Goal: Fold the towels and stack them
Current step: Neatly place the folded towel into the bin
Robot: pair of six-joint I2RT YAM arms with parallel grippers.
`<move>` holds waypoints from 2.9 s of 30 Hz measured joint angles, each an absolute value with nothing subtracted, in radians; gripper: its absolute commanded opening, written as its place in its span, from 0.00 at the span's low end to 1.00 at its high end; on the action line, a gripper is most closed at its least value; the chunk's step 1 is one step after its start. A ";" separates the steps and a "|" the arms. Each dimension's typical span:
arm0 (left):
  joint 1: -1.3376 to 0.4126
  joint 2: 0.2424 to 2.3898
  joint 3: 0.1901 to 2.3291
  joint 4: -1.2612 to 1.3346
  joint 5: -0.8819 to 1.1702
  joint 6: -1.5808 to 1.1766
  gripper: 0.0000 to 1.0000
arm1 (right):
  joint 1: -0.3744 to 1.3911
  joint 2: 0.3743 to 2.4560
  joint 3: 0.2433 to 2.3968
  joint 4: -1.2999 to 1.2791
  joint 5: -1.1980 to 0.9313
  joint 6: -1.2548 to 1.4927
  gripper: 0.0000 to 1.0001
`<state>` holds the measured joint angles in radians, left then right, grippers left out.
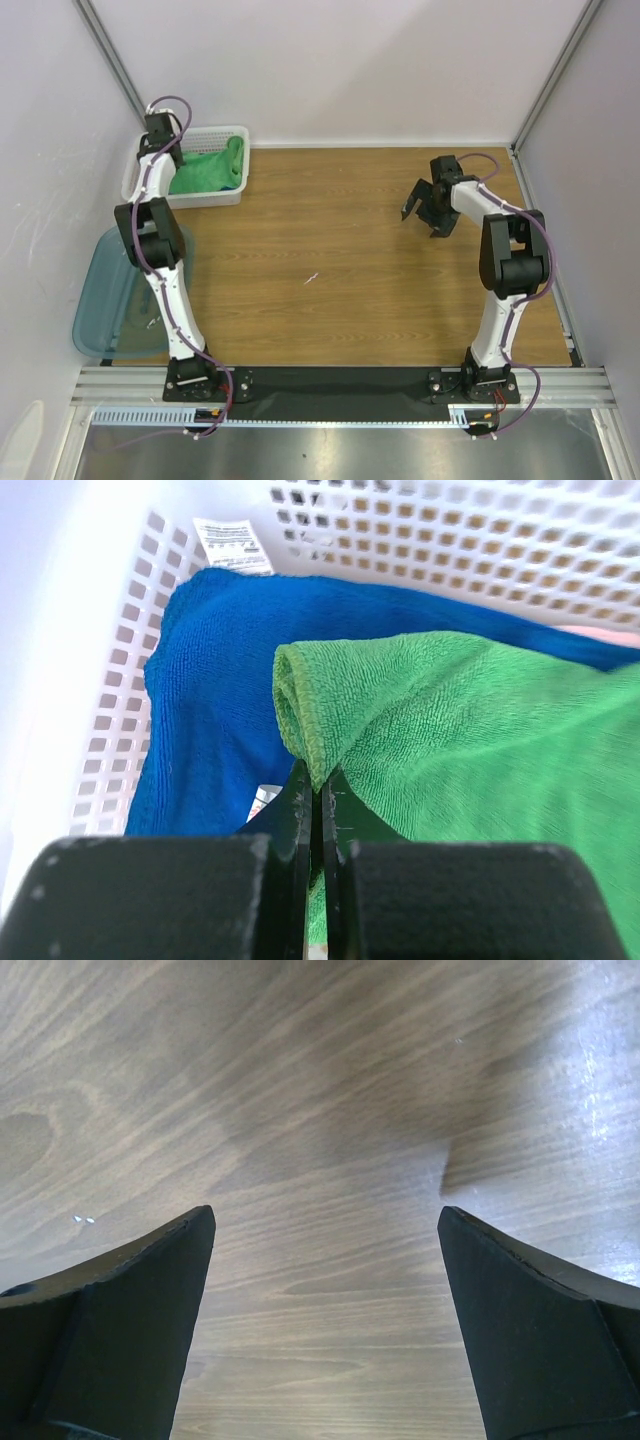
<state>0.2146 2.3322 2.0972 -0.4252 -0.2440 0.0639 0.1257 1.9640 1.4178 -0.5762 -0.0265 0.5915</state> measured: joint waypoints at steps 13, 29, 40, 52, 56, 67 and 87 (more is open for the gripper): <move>0.264 2.380 2.140 -0.420 -0.252 0.088 0.00 | 0.166 2.049 1.538 -0.639 0.012 0.597 1.00; 0.305 2.381 2.203 -0.421 -0.248 0.123 0.04 | 0.183 2.086 1.587 -0.680 0.011 0.599 1.00; 0.300 2.381 2.210 -0.438 -0.199 0.116 0.75 | 0.183 2.103 1.597 -0.683 0.011 0.599 1.00; 0.129 2.324 2.254 -0.491 -0.265 0.032 0.99 | 0.171 2.100 1.597 -0.668 -0.012 0.588 1.00; 0.078 2.317 2.253 -0.500 -0.258 -0.049 0.84 | 0.143 2.083 1.597 -0.668 -0.023 0.574 1.00; 0.138 2.308 2.002 -0.412 0.030 -0.328 0.92 | 0.080 2.058 1.597 -0.663 -0.041 0.561 1.00; 0.093 2.241 1.891 -0.215 0.321 -0.369 0.96 | 0.098 2.058 1.597 -0.672 -0.042 0.593 1.00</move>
